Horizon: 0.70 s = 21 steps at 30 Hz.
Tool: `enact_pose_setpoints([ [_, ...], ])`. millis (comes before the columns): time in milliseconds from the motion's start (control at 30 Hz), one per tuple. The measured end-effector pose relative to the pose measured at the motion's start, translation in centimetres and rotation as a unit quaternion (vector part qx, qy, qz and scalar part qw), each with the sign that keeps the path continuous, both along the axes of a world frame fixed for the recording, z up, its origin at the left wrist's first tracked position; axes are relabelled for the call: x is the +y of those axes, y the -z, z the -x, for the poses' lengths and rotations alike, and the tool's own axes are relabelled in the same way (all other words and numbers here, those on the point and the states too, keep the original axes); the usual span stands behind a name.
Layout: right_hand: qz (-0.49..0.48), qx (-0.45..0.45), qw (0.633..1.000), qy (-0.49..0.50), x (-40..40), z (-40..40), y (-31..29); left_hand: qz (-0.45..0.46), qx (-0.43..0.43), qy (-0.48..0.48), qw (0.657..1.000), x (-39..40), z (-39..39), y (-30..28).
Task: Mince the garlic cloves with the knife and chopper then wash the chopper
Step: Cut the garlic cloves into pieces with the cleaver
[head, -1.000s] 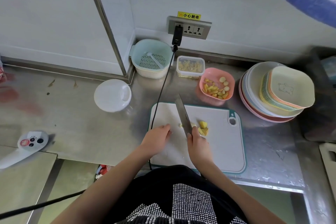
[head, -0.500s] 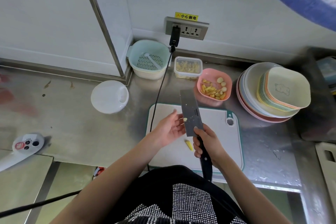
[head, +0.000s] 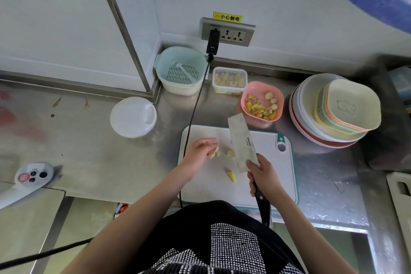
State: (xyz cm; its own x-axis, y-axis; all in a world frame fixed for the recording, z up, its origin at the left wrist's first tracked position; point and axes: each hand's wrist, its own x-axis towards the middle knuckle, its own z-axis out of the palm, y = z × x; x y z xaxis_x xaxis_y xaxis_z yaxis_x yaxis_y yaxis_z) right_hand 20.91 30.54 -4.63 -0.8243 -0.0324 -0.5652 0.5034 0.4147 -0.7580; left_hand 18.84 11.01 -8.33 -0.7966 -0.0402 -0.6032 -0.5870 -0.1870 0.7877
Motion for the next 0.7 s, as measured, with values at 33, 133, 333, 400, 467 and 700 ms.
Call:
enact_pose_setpoints([
  [33, -0.015, 0.009, 1.0, -0.001, 0.1, -0.1, 0.0, 0.041, 0.03, 0.012, 0.999, 0.1, 0.0, 0.1],
  [133, -0.105, 0.052, 0.993, -0.012, 0.6, -0.4, -0.2, 0.18, 0.116, 0.079, 0.973, 0.3, 0.2, 0.3],
  [333, -0.19, 0.075, 0.978, -0.039, 0.7, -0.5, -0.5, 0.419, 0.229, 0.278, 0.833, 0.8, -0.1, 1.9],
  [400, -0.19, 0.077, 0.978, -0.029, 0.6, -0.8, -0.4, 0.466, 0.266, 0.347, 0.769, 1.6, 0.3, 1.7],
  [467, -0.175, 0.075, 0.982, -0.005, 0.7, -1.1, -0.3, 0.483, 0.287, 0.401, 0.724, 2.6, 0.9, 1.5],
  [700, -0.169, 0.079, 0.982, 0.031, 2.0, -2.3, -0.2, 0.502, 0.292, 0.424, 0.695, 3.6, 1.7, 1.9],
])
